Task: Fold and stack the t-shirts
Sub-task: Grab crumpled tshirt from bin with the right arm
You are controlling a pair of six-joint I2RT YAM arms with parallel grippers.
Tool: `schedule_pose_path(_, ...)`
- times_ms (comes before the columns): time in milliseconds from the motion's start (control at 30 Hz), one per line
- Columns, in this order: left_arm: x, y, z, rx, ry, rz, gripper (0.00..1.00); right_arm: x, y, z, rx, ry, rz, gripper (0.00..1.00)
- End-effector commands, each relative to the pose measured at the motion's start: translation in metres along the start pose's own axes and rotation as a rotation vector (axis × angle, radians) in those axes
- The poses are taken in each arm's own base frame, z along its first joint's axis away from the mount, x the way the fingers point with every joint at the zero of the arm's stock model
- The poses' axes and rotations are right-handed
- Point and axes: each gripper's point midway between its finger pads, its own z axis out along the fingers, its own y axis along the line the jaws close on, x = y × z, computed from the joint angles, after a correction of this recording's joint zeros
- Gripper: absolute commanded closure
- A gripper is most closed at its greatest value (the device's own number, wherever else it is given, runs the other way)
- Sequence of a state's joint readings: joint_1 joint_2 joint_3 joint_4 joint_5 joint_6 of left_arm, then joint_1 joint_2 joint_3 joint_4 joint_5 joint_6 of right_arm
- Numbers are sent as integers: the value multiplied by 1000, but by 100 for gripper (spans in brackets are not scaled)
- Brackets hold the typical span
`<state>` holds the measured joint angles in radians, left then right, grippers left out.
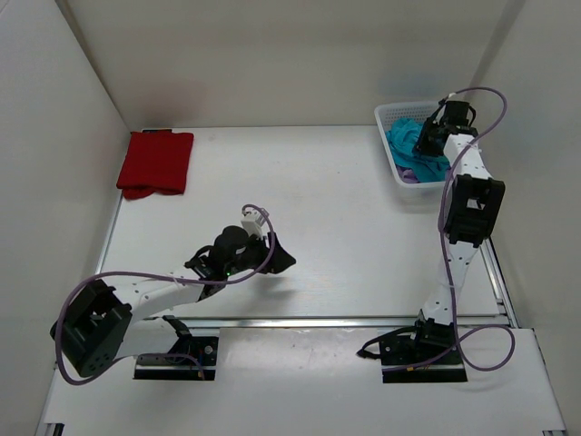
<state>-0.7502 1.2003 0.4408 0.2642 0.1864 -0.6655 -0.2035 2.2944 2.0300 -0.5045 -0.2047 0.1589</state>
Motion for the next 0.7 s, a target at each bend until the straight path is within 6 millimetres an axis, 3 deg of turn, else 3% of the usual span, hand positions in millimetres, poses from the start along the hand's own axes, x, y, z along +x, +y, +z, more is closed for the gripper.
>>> schedule_pose_path(0, -16, -11, -4, 25, -50, 1, 37, -27, 17, -8, -40, -57, -8, 77)
schedule_pose_path(67, -19, -12, -3, 26, -49, 8, 40, -32, 19, -12, -27, -61, -6, 96)
schedule_pose_path(100, -19, -13, -2, 27, -46, 7, 40, -37, 21, -19, -16, -73, -8, 100)
schedule_pose_path(133, -20, -12, -1, 27, -41, 4, 41, -43, 24, -26, -16, -89, -10, 100)
schedule_pose_path(200, -24, -21, 2, 43, -42, 19, 44, -66, 36, -60, 0, -158, -23, 100)
schedule_pose_path(233, -23, -19, 3, 33, -35, 24, 44, -67, 36, -66, 1, -165, -18, 100)
schedule_pose_path(333, -37, -19, 4, 26, -60, 15, 46, -106, 70, -157, -71, -325, -24, 100)
schedule_pose_path(367, -37, -21, 3, 30, -55, 15, 46, -106, 74, -168, -89, -342, -26, 100)
schedule_pose_path(433, -47, -15, 0, 18, -71, -8, 47, -123, 107, -233, -164, -449, -63, 100)
schedule_pose_path(467, -49, -16, -3, 21, -75, -7, 46, -120, 125, -247, -186, -455, -94, 100)
schedule_pose_path(500, -52, -14, -5, 11, -82, -13, 46, -126, 151, -278, -212, -512, -144, 100)
schedule_pose_path(533, -62, -13, -7, 9, -105, -18, 45, -127, 161, -299, -214, -543, -161, 100)
schedule_pose_path(600, -69, -10, -12, 2, -108, -23, 46, -123, 210, -342, -319, -595, -220, 100)
schedule_pose_path(667, -87, -4, -19, -6, -138, -41, 45, -115, 248, -387, -461, -643, -254, 100)
